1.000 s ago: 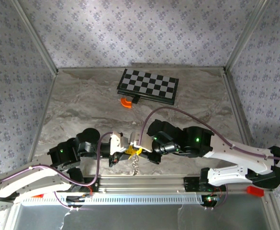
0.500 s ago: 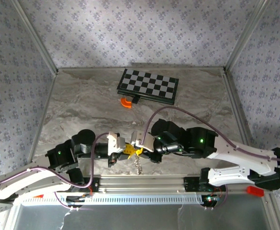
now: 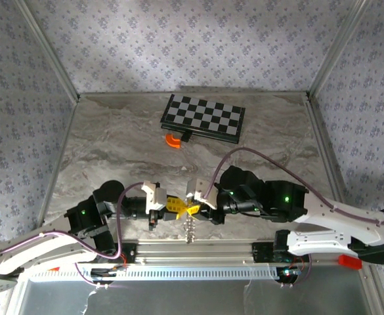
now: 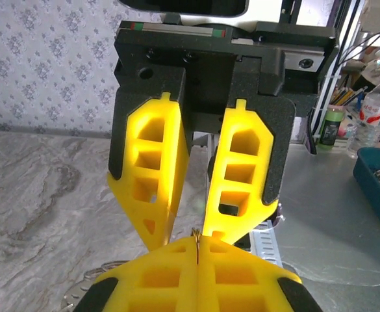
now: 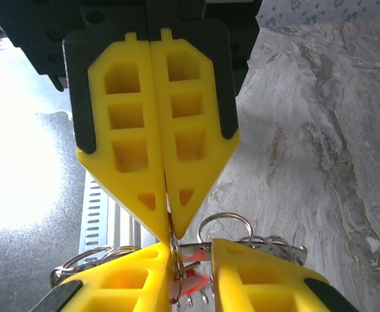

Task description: Put the keys on the keyring

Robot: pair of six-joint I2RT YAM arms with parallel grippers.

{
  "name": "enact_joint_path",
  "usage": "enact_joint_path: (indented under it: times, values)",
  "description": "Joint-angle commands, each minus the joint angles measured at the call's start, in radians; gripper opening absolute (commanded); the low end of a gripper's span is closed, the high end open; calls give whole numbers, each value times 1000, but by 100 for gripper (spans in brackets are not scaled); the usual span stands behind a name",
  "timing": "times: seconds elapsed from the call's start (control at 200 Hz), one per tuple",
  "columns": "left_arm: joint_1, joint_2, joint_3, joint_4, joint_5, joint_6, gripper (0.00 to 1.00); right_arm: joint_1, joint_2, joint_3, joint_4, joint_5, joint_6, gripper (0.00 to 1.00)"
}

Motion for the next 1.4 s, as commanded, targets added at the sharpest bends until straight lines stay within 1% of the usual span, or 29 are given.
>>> enact_joint_path:
  times: [0.0,0.16,0.25,0.325,0.35,0.4,0.43,0.47,0.53,0.625,0.77,0.89,1.239,1.304,1.394]
  values:
    - [-7,-20,-1,169,49,-48,0,5,-42,-34,86,-16,24,18]
    - [-7,-14,-28,218,48,-75,0,5,-90,-96,164,-4,22,0]
    - [-9,-14,-27,185,33,-66,0,3,-107,-100,162,14,22,0]
    - [-9,-13,-4,95,6,-33,0,4,-112,-84,126,33,20,0]
    - [-9,-13,7,52,-7,-18,5,3,-110,-72,104,41,14,0]
    - [-9,-11,34,-32,-39,16,19,2,-100,-42,48,61,-2,0]
    - [-9,-9,51,-82,-59,35,24,3,-89,-23,14,73,-14,0]
    - [-8,-3,73,-141,-81,58,28,3,-71,7,-42,90,-28,0]
    - [-9,13,103,-218,-108,91,29,3,-42,50,-111,108,-45,0]
    - [-9,41,134,-280,-130,120,29,3,8,121,-188,110,-66,0]
    - [-9,62,140,-262,-120,125,29,3,71,170,-245,97,-85,0]
    - [-9,78,146,-241,-110,126,29,2,91,178,-245,82,-93,0]
    - [-9,127,145,-187,-94,120,20,-10,111,167,-210,36,-93,0]
    - [-9,131,144,-175,-94,114,16,-11,113,166,-210,28,-94,0]
    - [-9,128,139,-154,-85,105,6,-15,113,166,-211,26,-94,0]
